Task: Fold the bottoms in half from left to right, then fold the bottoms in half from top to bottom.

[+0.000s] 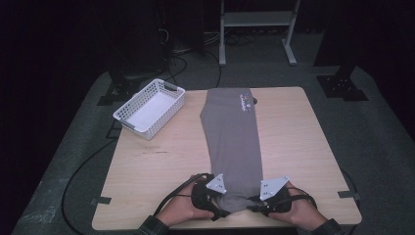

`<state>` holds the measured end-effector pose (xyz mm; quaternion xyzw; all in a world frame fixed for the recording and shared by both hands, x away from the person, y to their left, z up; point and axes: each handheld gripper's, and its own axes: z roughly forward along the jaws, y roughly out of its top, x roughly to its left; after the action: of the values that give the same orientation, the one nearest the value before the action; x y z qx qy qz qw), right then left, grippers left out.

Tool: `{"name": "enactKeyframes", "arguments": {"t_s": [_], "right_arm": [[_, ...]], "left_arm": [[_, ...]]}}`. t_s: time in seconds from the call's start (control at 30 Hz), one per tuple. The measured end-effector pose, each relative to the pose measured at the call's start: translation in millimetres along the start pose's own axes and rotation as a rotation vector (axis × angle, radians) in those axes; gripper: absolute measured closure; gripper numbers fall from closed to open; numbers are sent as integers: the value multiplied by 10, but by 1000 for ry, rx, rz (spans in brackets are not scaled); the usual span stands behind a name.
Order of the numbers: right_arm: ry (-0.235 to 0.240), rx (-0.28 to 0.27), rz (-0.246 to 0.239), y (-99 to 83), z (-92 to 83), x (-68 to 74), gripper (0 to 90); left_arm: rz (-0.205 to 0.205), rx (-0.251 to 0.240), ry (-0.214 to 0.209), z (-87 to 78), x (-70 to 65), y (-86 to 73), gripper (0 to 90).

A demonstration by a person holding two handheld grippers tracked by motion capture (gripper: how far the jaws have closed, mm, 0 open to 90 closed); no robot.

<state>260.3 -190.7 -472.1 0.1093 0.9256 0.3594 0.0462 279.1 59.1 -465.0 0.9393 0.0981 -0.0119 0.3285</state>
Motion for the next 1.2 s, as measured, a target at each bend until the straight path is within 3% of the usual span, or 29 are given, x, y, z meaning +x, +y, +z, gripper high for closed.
{"name": "enactKeyframes", "arguments": {"t_s": [0.13,0.2,0.27,0.43,0.53,0.73,0.83,0.9,1.07,1.2], "right_arm": [[2,15,12,21,1,-11,774],[6,11,29,14,0,-18,775],[13,8,36,12,0,-26,774],[37,-2,59,3,3,-48,775],[45,1,68,17,11,-45,776],[51,11,81,29,8,-42,777],[91,4,109,21,8,-28,778],[114,10,125,17,0,5,778],[153,25,84,15,-31,129,778],[156,16,73,42,-76,170,778]], "left_arm": [[18,10,38,16,-9,7,232],[61,24,78,16,-12,8,259],[58,35,92,-2,0,20,333],[28,22,118,-43,39,6,620],[14,32,131,-44,36,23,700],[-51,0,79,-64,34,-20,744],[-77,-5,35,-85,8,-55,747],[-72,-5,23,-91,-49,-73,748],[-55,11,-13,-105,-227,-96,748],[-56,-12,-29,-164,-230,-71,748]]}}
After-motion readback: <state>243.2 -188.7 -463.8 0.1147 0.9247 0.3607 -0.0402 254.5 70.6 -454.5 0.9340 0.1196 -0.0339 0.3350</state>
